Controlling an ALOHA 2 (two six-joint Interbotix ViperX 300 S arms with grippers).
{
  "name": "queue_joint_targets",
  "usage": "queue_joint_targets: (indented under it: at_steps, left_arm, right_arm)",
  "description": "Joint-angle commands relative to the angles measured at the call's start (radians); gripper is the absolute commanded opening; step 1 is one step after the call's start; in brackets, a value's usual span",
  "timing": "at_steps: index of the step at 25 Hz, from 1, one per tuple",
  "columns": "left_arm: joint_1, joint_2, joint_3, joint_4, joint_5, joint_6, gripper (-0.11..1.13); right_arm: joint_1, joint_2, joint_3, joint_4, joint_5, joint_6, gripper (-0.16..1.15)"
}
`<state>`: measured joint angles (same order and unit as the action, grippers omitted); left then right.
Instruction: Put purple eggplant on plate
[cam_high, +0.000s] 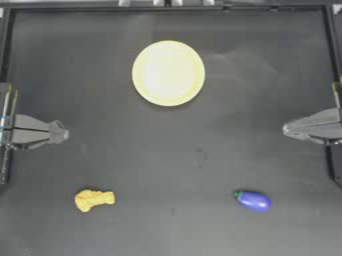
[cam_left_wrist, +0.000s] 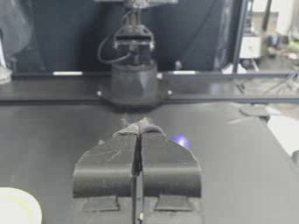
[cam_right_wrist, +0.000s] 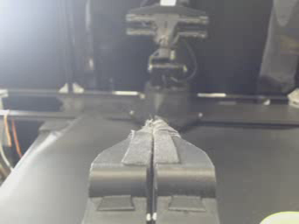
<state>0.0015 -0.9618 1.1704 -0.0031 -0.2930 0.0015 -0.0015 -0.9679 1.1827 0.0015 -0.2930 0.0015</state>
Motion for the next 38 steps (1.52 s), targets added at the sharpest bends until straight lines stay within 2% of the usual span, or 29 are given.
queue_joint_targets:
  at_steps: [1,4,8,10,13,17,18,19,22,25,28,33,38]
  left_arm:
    - [0.002,-0.015,-0.003,0.006,-0.009,0.025,-0.02]
    - [0.002,-0.026,-0.005,0.003,-0.006,0.031,0.07]
    - [0.003,-0.032,-0.003,0.000,-0.002,0.029,0.09]
    - [0.002,-0.028,-0.003,-0.002,0.000,0.029,0.18]
    - [0.002,-0.026,-0.003,-0.002,0.003,0.025,0.49]
    - [0.002,-0.020,-0.006,-0.012,0.012,0.025,1.05]
    - [0.003,-0.017,-0.008,-0.014,0.014,0.026,1.09]
    - [0.002,-0.015,-0.009,-0.014,0.015,0.028,1.07]
    - [0.002,-0.015,-0.012,-0.012,0.035,0.029,0.98]
    - [0.003,-0.015,-0.014,-0.014,0.058,0.029,1.01]
    - [0.011,-0.015,-0.014,-0.015,0.074,0.029,1.02]
    - [0.032,-0.015,-0.014,-0.028,0.097,0.028,1.02]
    - [0.037,-0.015,-0.014,-0.032,0.103,0.028,1.02]
  right_arm:
    - [0.002,0.006,-0.026,-0.009,-0.003,-0.002,-0.04]
    - [0.002,0.006,-0.034,-0.018,0.015,-0.002,0.06]
    - [0.002,0.006,-0.038,-0.026,0.046,0.000,0.11]
    - [0.002,0.006,-0.038,-0.028,0.048,-0.008,0.17]
    - [0.002,0.005,-0.034,-0.058,0.051,-0.009,0.41]
    - [0.002,0.005,-0.037,-0.074,0.051,-0.003,0.93]
    - [0.002,0.005,-0.038,-0.072,0.051,-0.003,1.02]
    - [0.002,0.006,-0.038,-0.071,0.052,-0.003,1.08]
    - [0.002,0.005,-0.044,-0.064,0.077,0.000,0.99]
    - [0.002,0.005,-0.078,-0.037,0.170,-0.002,0.99]
    - [0.002,0.006,-0.147,-0.009,0.364,0.000,0.99]
    - [0.002,0.044,-0.290,0.081,0.724,0.011,0.98]
    - [0.011,0.140,-0.383,0.091,0.943,0.057,0.98]
